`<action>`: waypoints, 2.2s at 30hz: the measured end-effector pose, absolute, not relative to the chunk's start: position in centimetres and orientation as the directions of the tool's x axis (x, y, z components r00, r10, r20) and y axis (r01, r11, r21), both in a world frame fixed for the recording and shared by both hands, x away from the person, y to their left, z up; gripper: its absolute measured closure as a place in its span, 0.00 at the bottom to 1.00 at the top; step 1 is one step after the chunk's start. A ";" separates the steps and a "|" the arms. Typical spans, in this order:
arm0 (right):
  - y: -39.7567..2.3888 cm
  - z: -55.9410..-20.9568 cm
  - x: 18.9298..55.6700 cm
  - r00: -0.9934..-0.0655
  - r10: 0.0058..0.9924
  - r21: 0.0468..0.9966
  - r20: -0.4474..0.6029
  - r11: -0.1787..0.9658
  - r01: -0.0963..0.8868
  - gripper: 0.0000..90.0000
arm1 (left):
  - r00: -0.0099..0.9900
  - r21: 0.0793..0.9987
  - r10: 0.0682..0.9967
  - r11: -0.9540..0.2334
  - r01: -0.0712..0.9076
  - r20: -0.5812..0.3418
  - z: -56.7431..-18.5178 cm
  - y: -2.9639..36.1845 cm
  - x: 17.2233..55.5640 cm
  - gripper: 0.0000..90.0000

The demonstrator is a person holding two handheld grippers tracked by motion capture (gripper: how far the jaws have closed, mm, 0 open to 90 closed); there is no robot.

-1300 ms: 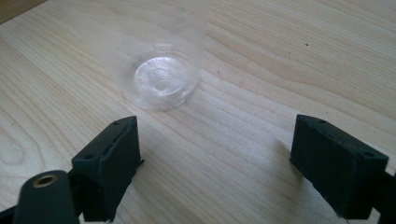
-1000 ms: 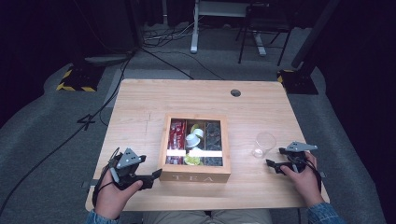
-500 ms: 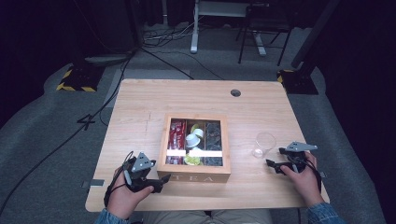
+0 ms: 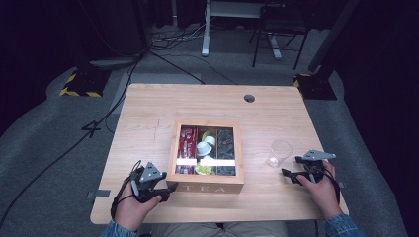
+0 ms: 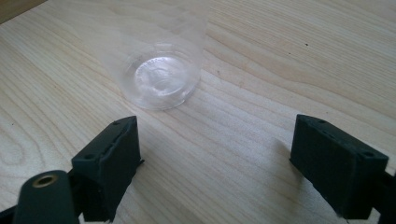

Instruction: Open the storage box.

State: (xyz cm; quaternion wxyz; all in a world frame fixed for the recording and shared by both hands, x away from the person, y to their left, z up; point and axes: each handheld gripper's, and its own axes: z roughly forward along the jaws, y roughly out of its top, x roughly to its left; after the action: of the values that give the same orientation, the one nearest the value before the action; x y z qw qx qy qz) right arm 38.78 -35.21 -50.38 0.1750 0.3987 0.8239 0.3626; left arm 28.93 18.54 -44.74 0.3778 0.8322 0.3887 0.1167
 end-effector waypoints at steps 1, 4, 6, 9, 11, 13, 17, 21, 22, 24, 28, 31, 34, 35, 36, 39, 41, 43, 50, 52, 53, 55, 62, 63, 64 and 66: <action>-35.2 -50.4 38.8 -0.621 0.784 0.737 0.001 0.419 0.530 0.17 | 0.675 0.717 0.732 -0.421 0.556 -0.093 -44.6 18.6 29.0 0.52; -35.2 -50.4 38.8 -0.621 0.784 0.737 0.001 0.419 0.530 0.17 | 0.672 0.709 0.734 -0.425 0.563 -0.094 -44.5 18.6 28.9 0.55; -35.2 -50.4 38.8 -0.621 0.784 0.737 0.001 0.419 0.530 0.17 | 0.673 0.704 0.734 -0.433 0.562 -0.086 -44.3 18.6 28.8 0.58; -35.2 -50.4 38.8 -0.620 0.785 0.737 0.000 0.419 0.530 0.18 | 0.677 0.704 0.733 -0.443 0.555 -0.073 -44.1 18.7 28.8 0.62; -35.2 -50.4 38.7 -0.618 0.787 0.736 -0.001 0.419 0.532 0.18 | 0.684 0.702 0.727 -0.457 0.546 -0.059 -44.0 18.7 28.8 0.64; -35.1 -50.4 38.6 -0.610 0.792 0.736 0.001 0.413 0.536 0.18 | 0.689 0.700 0.724 -0.471 0.537 -0.041 -43.8 18.7 28.6 0.67; -35.2 -49.9 38.4 -0.625 0.781 0.721 0.021 0.421 0.550 0.25 | 0.692 0.697 0.721 -0.482 0.530 -0.028 -43.6 18.6 28.5 0.70; -35.0 -48.6 37.9 -0.634 0.773 0.743 0.028 0.408 0.530 0.23 | 0.692 0.697 0.721 -0.478 0.534 -0.037 -43.5 18.7 28.6 0.72; -34.9 -47.5 37.6 -0.639 0.769 0.761 0.031 0.396 0.514 0.23 | 0.693 0.699 0.718 -0.464 0.544 -0.062 -43.4 18.9 28.6 0.72; -34.9 -47.2 37.5 -0.642 0.766 0.766 0.033 0.393 0.508 0.24 | 0.693 0.705 0.717 -0.455 0.544 -0.072 -43.4 19.0 28.7 0.72; -34.1 -45.2 36.9 -0.669 0.742 0.790 0.028 0.394 0.470 0.28 | 0.697 0.709 0.712 -0.451 0.542 -0.080 -43.0 19.1 28.7 0.72; -33.5 -44.4 36.6 -0.683 0.730 0.802 0.024 0.394 0.449 0.28 | 0.697 0.717 0.713 -0.445 0.537 -0.080 -42.7 19.2 28.7 0.73; -32.3 -43.4 36.2 -0.710 0.704 0.809 -0.001 0.418 0.414 0.29 | 0.701 0.730 0.709 -0.436 0.526 -0.082 -42.3 19.4 28.8 0.74; -31.8 -43.0 36.0 -0.722 0.692 0.811 -0.008 0.426 0.400 0.29 | 0.701 0.738 0.709 -0.432 0.519 -0.078 -42.2 19.4 28.8 0.74; -31.0 -42.4 35.8 -0.742 0.671 0.818 -0.018 0.437 0.375 0.29 | 0.702 0.742 0.708 -0.429 0.515 -0.078 -42.1 19.5 28.8 0.75; -29.8 -41.4 35.4 -0.762 0.647 0.825 -0.037 0.449 0.341 0.29 | 0.709 0.750 0.702 -0.432 0.500 -0.068 -41.8 19.6 28.9 0.76; -29.5 -41.1 35.3 -0.766 0.642 0.828 -0.042 0.452 0.333 0.29 | 0.707 0.754 0.703 -0.425 0.501 -0.073 -41.8 19.6 28.9 0.76; -28.9 -40.5 35.1 -0.773 0.633 0.834 -0.052 0.453 0.315 0.28 | 0.706 0.757 0.704 -0.421 0.500 -0.075 -41.7 19.6 28.9 0.76; -25.9 -38.8 34.6 -0.835 0.545 0.842 -0.073 0.482 0.241 0.22 | 0.706 0.786 0.705 -0.394 0.476 -0.075 -41.2 19.8 29.1 0.77; -25.2 -38.7 34.5 -0.849 0.523 0.841 -0.072 0.489 0.230 0.21 | 0.705 0.790 0.704 -0.387 0.475 -0.079 -41.1 19.8 29.2 0.77; -24.7 -38.6 34.4 -0.857 0.510 0.840 -0.071 0.493 0.224 0.21 | 0.705 0.794 0.705 -0.384 0.471 -0.077 -41.0 19.8 29.2 0.77; -24.1 -38.5 34.3 -0.868 0.491 0.840 -0.073 0.499 0.212 0.20 | 0.705 0.799 0.704 -0.379 0.468 -0.079 -40.9 19.8 29.3 0.78; -21.6 -38.6 33.8 -0.904 0.418 0.836 -0.084 0.523 0.164 0.18 | 0.702 0.809 0.707 -0.363 0.463 -0.085 -40.8 19.7 29.6 0.78; -21.3 -38.7 33.7 -0.908 0.410 0.837 -0.087 0.525 0.157 0.18 | 0.702 0.810 0.707 -0.361 0.462 -0.086 -40.8 19.7 29.6 0.78; -21.0 -38.7 33.7 -0.910 0.405 0.836 -0.090 0.527 0.152 0.18 | 0.701 0.812 0.707 -0.354 0.464 -0.092 -40.8 19.7 29.6 0.78; -20.5 -38.9 33.7 -0.913 0.398 0.834 -0.095 0.533 0.146 0.18 | 0.701 0.815 0.708 -0.352 0.461 -0.091 -40.7 19.7 29.6 0.78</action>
State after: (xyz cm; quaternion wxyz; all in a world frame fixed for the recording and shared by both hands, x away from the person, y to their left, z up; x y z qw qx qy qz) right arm 33.69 -20.48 -38.86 0.1379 0.1571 0.8646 0.4570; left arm 29.63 19.75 -40.69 0.4406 0.8101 0.3606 0.1400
